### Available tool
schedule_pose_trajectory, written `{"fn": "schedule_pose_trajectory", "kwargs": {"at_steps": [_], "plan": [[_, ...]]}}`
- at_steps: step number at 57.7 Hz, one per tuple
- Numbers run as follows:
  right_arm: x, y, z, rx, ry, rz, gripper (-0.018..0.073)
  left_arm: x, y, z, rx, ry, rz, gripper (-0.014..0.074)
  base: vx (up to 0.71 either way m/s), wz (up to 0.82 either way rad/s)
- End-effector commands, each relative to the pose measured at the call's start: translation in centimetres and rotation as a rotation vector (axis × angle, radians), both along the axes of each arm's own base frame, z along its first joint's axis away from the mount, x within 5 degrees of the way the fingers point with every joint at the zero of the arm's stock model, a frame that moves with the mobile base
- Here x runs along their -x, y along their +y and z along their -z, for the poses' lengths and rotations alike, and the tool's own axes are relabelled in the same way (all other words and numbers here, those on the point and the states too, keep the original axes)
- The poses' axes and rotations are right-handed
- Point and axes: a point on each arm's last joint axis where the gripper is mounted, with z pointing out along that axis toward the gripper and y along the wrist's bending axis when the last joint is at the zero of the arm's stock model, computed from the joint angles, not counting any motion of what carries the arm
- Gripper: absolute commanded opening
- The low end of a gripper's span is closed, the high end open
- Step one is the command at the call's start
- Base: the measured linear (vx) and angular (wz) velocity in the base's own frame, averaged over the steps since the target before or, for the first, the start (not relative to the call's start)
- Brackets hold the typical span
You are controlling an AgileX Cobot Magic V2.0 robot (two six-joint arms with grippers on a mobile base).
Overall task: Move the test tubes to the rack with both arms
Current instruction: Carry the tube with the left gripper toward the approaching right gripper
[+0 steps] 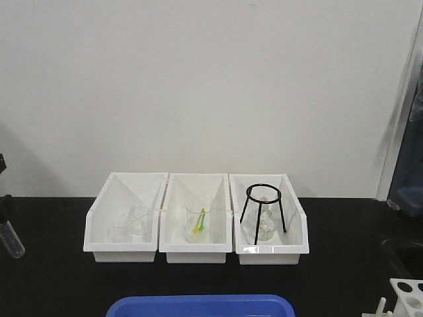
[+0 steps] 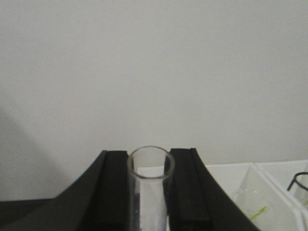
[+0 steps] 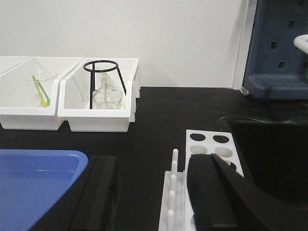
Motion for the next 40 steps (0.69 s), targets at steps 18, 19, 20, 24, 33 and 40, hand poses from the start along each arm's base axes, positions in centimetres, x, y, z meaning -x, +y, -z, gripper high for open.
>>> {"fn": "schedule_pose_trajectory", "kwargs": {"at_steps": [18,19,20,24,33,40], "plan": [[-1.1,0.0,-2.6,0.022,-0.035,-0.004,0.0389,-1.1,-5.1,0.0,0.295,0.034,0.242,-0.0006,0.0,0.0],[-1.3,0.0,-2.6,0.031,-0.014,-0.007,0.0389,-1.2,-5.3,0.1,0.303,0.029,0.254,-0.0006,0.0,0.0],[-1.5,0.1,-2.8,0.039,0.017,-0.012,0.0389,-1.3,-5.7,0.3,0.313,0.037,0.27,-0.0006,0.0,0.0],[-2.4,0.2,-3.6,0.051,0.093,-0.03,0.0389,-1.8,-6.9,0.8,0.349,0.035,0.318,-0.0006,0.0,0.0],[-5.8,1.0,-6.0,0.075,0.227,-0.131,0.0389,-2.7,-9.5,2.4,0.468,0.074,0.444,-0.0006,0.0,0.0],[-8.5,2.3,-7.0,0.079,0.307,-0.285,0.0389,-3.3,-11.2,3.7,0.545,0.116,0.551,-0.0006,0.0,0.0]]}}
